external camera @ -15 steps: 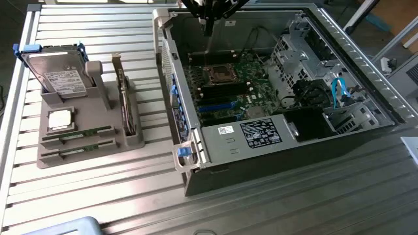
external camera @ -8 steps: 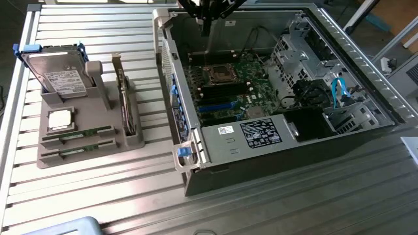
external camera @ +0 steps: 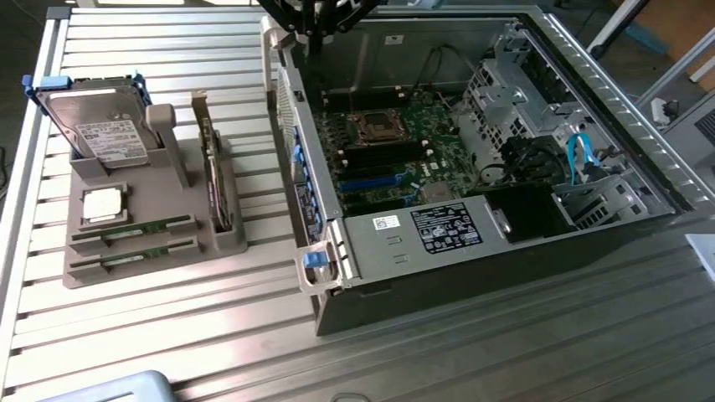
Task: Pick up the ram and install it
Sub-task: 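Reach for the ram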
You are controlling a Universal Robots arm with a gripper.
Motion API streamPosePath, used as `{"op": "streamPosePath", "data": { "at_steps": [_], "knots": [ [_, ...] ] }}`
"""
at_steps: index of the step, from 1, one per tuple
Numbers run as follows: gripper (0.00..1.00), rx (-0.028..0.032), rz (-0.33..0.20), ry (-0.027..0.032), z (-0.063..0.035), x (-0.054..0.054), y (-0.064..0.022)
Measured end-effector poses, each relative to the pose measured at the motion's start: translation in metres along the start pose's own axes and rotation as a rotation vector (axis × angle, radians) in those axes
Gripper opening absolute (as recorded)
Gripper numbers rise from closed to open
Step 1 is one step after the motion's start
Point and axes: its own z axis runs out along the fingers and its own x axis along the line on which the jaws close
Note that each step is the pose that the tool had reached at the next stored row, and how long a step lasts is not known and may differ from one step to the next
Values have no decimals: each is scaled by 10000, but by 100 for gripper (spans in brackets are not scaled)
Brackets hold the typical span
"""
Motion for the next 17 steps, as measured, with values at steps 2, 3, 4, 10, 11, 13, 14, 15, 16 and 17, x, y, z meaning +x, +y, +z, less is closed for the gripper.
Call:
{"op": "streamPosePath", "data": {
  "at_steps": [2,3,4,10,11,13,14,15,16,17],
  "knots": [
    [10,1,-3,1,-2,100,-8],
    [10,1,-2,1,-3,131,-10],
    [10,1,-1,1,-3,161,-12],
    [10,1,0,1,-8,372,-28],
    [10,0,-1,0,-10,426,-32],
    [10,0,0,0,-12,540,-41],
    [10,0,-1,0,-13,572,-43],
    [10,1,-2,1,-16,637,-48],
    [10,0,0,0,-18,754,-57],
    [10,0,-1,0,-20,825,-63]
  ]
}}
